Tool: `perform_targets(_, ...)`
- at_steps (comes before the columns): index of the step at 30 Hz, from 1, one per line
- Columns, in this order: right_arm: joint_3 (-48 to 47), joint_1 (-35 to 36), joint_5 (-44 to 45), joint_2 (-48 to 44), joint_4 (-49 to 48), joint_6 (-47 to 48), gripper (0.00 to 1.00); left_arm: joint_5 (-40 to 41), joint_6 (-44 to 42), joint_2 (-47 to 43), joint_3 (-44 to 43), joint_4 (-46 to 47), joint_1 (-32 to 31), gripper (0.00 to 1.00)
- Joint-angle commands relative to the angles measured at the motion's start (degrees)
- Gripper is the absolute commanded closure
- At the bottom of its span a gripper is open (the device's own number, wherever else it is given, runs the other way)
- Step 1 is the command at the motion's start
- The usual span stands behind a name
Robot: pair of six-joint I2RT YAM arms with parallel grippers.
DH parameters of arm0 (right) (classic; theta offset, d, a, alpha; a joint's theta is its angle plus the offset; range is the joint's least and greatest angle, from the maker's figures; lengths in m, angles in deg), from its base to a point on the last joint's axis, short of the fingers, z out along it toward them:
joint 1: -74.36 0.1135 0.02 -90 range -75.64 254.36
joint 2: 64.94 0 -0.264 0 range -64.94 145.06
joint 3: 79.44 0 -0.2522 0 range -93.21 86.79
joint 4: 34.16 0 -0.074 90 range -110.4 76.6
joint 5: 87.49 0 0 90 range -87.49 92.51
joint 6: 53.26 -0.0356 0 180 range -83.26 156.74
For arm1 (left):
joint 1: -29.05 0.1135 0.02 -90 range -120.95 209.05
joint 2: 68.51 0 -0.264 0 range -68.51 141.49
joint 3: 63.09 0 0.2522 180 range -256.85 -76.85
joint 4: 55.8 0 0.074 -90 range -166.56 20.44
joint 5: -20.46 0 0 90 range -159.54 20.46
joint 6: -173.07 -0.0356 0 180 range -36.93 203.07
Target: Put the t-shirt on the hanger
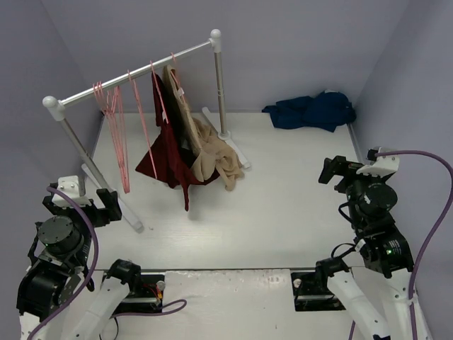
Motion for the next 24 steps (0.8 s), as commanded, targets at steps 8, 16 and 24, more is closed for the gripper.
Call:
perform_targets(8, -2.36, 0.26, 4.14, 20.07, -10.51, -4.51, 0.0, 2.29, 2.28, 5.17, -3.41, -0.36, -0.17, 0.19)
perform_targets(16, -22.34, -2.89, 6.09, 52.16, -12.42, -9.19, 0.06, 2.09, 4.09, 9.65, -6.4, -0.94, -0.17, 0.19)
perform_targets(24, -42.33, -9.7, 6.68, 81.58, -12.68, -10.34, 0.12, -2.08, 7.6, 11.81, -5.57, -1.07, -0.12, 0.19)
